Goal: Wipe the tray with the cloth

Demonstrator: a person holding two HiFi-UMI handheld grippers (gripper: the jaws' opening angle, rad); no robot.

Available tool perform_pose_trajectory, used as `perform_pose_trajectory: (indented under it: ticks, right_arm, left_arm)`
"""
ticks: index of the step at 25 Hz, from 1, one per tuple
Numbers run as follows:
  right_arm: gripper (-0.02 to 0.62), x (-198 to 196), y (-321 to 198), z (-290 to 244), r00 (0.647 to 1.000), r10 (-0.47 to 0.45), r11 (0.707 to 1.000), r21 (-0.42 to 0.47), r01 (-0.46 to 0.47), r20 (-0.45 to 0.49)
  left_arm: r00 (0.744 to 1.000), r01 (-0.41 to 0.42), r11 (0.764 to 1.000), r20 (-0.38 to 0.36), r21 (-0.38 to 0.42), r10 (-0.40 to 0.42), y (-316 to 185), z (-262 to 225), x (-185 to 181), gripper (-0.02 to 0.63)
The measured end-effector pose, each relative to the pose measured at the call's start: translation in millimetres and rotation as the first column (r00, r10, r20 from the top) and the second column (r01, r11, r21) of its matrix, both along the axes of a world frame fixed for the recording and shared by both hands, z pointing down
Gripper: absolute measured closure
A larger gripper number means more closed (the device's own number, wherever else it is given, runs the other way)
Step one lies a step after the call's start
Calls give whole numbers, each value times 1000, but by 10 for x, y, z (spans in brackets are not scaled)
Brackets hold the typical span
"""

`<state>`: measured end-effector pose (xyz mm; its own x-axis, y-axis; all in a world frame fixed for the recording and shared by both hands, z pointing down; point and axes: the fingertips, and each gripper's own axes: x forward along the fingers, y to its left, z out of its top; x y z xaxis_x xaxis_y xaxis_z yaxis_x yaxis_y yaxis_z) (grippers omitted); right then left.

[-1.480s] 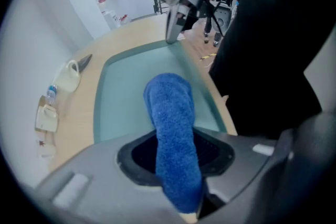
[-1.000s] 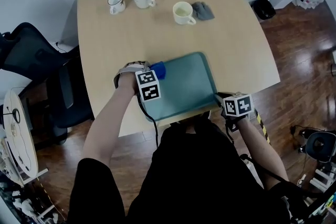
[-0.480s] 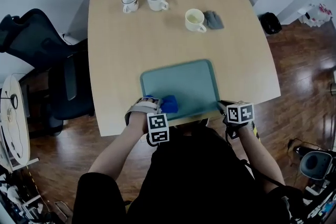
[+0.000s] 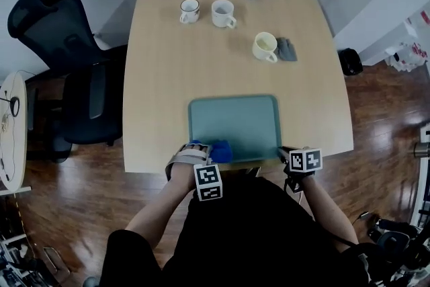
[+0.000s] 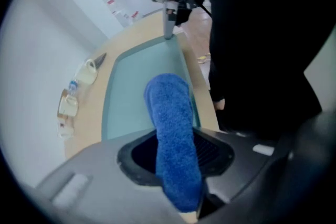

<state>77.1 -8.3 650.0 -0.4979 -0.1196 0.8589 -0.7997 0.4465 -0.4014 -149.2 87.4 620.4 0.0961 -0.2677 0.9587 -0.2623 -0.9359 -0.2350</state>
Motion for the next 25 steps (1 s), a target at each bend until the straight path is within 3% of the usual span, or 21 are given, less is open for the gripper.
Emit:
perform_pose_trajectory:
  ticks: [2, 3, 4, 5, 7, 9, 10, 11, 12, 14, 16, 20, 23, 25]
  right_arm:
    - [548, -11, -10, -3, 1000, -4, 1000, 2, 4, -10]
    - [548, -10, -10, -2, 1000, -4, 1000, 2, 4, -16]
    - [548, -7, -10, 0, 1000, -4, 1000, 5, 4, -23]
    - [546, -5, -14, 0, 1000, -5, 1000, 12, 5, -28]
    - [535, -18, -32, -23, 1000, -3, 999, 40, 5, -30]
    - [487, -56, -72, -86, 1000, 1, 996, 86, 1, -30]
    - [477, -78, -105, -121, 999, 2, 994, 110, 2, -36]
    - [476, -94, -140, -142, 999, -1, 991, 131, 7, -50]
    - [474, -98, -167, -138, 998, -7, 990, 141, 16, -70]
    - [483, -59, -181, -51, 992, -25, 990, 132, 41, -120]
    - [551, -17, -190, 23, 988, -33, 992, 115, 50, -149]
    - [558, -20, -202, 15, 996, 5, 995, 100, 4, -92]
    - [560, -53, -206, 17, 998, 11, 995, 102, -5, -57]
    - [558, -59, -212, 21, 999, 9, 995, 100, -6, -36]
  left_arm:
    - [974, 194, 981, -114, -21, -195, -102, -136, -32, 462]
    - [936, 299, 953, -178, -47, -302, -152, -204, -45, 462]
    - [881, 398, 913, -241, -86, -407, -197, -259, -54, 462]
    - [810, 486, 863, -298, -140, -505, -236, -300, -56, 462]
    - [634, 606, 740, -386, -292, -671, -285, -358, -13, 462]
    - [463, 646, 621, -419, -444, -781, -308, -416, 81, 462]
    - [406, 650, 580, -420, -492, -811, -322, -415, 125, 462]
    - [375, 651, 556, -418, -516, -828, -337, -375, 162, 462]
    - [365, 655, 546, -413, -523, -834, -348, -304, 191, 462]
    - [375, 671, 539, -394, -509, -839, -359, -154, 206, 462]
    - [362, 687, 519, -380, -509, -851, -360, -82, 172, 462]
    - [264, 718, 441, -375, -538, -888, -350, -109, -11, 462]
    - [198, 764, 394, -396, -510, -897, -329, -287, -386, 462]
    - [132, 809, 335, -406, -484, -904, -293, -396, -774, 462]
